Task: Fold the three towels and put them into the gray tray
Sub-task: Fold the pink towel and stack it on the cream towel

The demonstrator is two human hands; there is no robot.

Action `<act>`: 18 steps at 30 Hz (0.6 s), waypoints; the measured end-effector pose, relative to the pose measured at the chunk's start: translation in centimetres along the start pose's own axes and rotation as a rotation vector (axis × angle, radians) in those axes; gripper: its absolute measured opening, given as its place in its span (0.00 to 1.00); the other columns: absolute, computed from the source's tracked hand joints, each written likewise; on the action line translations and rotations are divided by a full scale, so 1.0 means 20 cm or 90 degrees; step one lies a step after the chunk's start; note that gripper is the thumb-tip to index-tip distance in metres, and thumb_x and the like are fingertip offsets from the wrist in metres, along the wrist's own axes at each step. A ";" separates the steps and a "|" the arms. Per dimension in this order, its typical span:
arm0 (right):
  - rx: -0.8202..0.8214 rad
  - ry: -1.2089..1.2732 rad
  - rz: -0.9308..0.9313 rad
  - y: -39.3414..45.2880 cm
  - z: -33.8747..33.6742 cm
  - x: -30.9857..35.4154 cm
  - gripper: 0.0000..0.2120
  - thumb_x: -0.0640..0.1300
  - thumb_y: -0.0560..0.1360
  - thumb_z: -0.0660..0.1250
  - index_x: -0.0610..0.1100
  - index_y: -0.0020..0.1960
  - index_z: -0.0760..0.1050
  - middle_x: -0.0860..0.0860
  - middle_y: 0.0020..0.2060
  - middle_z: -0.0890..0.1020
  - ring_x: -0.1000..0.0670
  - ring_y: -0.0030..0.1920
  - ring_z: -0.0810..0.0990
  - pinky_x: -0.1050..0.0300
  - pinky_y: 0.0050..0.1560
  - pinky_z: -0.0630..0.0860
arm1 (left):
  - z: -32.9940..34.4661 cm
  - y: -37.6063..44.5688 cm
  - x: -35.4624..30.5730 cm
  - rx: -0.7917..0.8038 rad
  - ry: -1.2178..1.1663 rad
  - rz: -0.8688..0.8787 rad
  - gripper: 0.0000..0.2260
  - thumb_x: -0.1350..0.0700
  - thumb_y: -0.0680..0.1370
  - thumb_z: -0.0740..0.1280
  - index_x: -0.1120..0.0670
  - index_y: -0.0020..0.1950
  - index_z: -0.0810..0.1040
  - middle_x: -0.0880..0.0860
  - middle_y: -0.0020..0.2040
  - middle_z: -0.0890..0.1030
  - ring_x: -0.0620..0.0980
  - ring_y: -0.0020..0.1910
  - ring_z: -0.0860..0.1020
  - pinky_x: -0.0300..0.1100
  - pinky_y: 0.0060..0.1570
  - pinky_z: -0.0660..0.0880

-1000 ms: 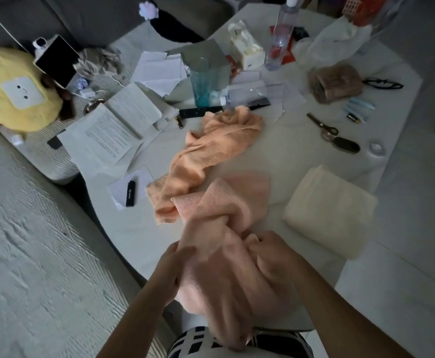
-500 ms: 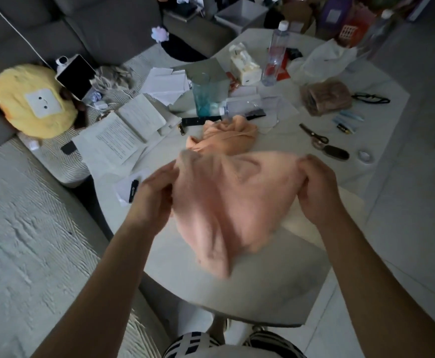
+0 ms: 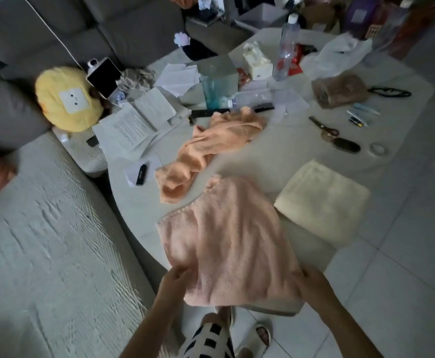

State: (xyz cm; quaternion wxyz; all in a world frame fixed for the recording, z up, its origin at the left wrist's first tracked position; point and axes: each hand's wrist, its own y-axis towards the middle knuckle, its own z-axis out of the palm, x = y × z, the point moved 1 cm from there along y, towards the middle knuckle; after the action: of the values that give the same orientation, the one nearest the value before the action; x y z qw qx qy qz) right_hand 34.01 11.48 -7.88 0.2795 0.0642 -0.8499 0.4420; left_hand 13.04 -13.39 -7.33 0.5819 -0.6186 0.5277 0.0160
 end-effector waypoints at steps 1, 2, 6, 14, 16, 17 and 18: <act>-0.023 -0.015 -0.003 -0.02 0.00 0.01 0.06 0.48 0.77 0.64 0.47 0.48 0.77 0.50 0.39 0.81 0.51 0.39 0.78 0.56 0.35 0.71 | 0.00 0.01 0.00 -0.031 -0.026 0.000 0.03 0.60 0.79 0.67 0.55 0.51 0.80 0.56 0.49 0.84 0.57 0.49 0.82 0.43 0.43 0.77; -0.050 -0.022 -0.017 -0.03 0.00 0.03 0.07 0.49 0.76 0.65 0.46 0.48 0.76 0.50 0.39 0.80 0.53 0.38 0.78 0.57 0.35 0.71 | 0.00 0.04 -0.01 -0.068 -0.049 0.007 0.06 0.60 0.80 0.66 0.56 0.56 0.77 0.58 0.54 0.83 0.58 0.50 0.82 0.47 0.45 0.79; -0.103 -0.027 -0.152 0.00 0.00 0.21 0.10 0.51 0.78 0.65 0.44 0.54 0.74 0.49 0.45 0.79 0.57 0.40 0.75 0.57 0.38 0.70 | -0.04 0.16 -0.13 -0.205 -0.129 0.016 0.24 0.57 0.79 0.68 0.55 0.74 0.66 0.59 0.63 0.79 0.58 0.53 0.81 0.52 0.49 0.79; -0.152 -0.068 -0.319 0.26 0.14 0.63 0.22 0.45 0.76 0.67 0.44 0.69 0.70 0.47 0.64 0.75 0.47 0.65 0.74 0.58 0.61 0.67 | -0.10 0.27 -0.35 -0.053 -0.156 0.032 0.10 0.50 0.76 0.71 0.53 0.51 0.87 0.54 0.43 0.88 0.56 0.44 0.83 0.52 0.47 0.81; -0.176 -0.106 -0.388 0.32 0.16 0.76 0.20 0.41 0.76 0.67 0.42 0.68 0.72 0.46 0.63 0.77 0.46 0.64 0.75 0.56 0.62 0.69 | -0.09 0.22 -0.40 0.040 -0.051 0.129 0.10 0.47 0.71 0.69 0.50 0.45 0.85 0.49 0.38 0.85 0.52 0.40 0.82 0.47 0.42 0.78; -0.180 -0.122 -0.441 0.35 0.17 0.83 0.20 0.38 0.76 0.66 0.42 0.68 0.72 0.46 0.64 0.77 0.46 0.65 0.74 0.55 0.65 0.70 | -0.08 0.20 -0.41 0.097 -0.006 0.175 0.10 0.47 0.69 0.67 0.49 0.44 0.84 0.47 0.37 0.83 0.49 0.38 0.80 0.45 0.42 0.76; -0.173 -0.140 -0.495 0.35 0.18 0.90 0.20 0.36 0.76 0.65 0.41 0.68 0.73 0.46 0.66 0.77 0.47 0.67 0.74 0.53 0.68 0.69 | -0.06 0.18 -0.40 0.158 0.034 0.217 0.09 0.48 0.69 0.66 0.48 0.44 0.83 0.46 0.37 0.81 0.46 0.38 0.78 0.42 0.42 0.74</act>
State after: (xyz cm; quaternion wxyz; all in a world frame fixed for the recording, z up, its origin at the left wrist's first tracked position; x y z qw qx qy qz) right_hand 14.99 15.34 -5.07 0.3389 0.3894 -0.8377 0.1784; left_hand 6.32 -8.37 -4.29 0.6282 -0.4446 0.6376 0.0326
